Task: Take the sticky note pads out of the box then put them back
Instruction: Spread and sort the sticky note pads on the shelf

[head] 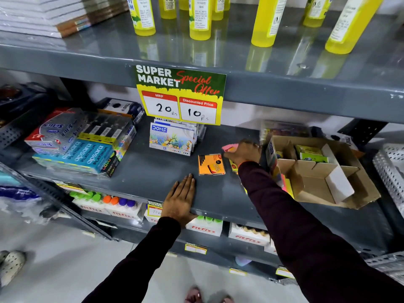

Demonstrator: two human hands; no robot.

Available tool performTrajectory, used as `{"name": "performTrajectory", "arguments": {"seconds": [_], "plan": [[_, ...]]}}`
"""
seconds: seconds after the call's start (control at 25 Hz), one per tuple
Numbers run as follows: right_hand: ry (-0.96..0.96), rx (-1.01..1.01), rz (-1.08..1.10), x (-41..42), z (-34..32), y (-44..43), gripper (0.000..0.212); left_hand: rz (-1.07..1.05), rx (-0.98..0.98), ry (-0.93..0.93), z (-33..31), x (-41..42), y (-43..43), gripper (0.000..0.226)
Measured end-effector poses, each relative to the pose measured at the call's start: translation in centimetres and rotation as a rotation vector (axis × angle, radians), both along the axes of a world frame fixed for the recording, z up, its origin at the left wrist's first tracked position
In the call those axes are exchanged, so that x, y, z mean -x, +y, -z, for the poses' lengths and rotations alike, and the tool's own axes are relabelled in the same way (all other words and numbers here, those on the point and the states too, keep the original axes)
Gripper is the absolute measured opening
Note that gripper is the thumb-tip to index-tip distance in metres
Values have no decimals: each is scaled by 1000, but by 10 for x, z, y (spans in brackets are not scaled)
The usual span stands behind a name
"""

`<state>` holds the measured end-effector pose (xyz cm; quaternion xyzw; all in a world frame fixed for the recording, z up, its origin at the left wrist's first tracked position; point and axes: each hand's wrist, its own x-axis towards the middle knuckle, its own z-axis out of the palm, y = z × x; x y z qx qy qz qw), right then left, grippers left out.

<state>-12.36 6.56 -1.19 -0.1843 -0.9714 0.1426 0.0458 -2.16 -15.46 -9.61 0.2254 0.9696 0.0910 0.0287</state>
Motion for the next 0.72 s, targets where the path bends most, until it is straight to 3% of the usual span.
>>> {"name": "performTrajectory", "arguments": {"seconds": [0.12, 0.24, 0.32, 0.44, 0.72], "plan": [[179, 18, -85, -29, -7, -14, 66, -12, -7, 16, 3, 1, 1, 116], [307, -119, -289, -100, 17, -41, 70, -16, -3, 56, 5, 1, 2, 112], [261, -183, -383, -130, 41, -49, 64, -12, -7, 90, 7, 1, 1, 106], [158, -219, -343, -132, 57, -39, 63, 8, 7, 118, 9, 1, -1, 104], [258, -261, -359, -113, 40, -18, 59, -5, 5, 93, 5, 0, 0, 108]]}}
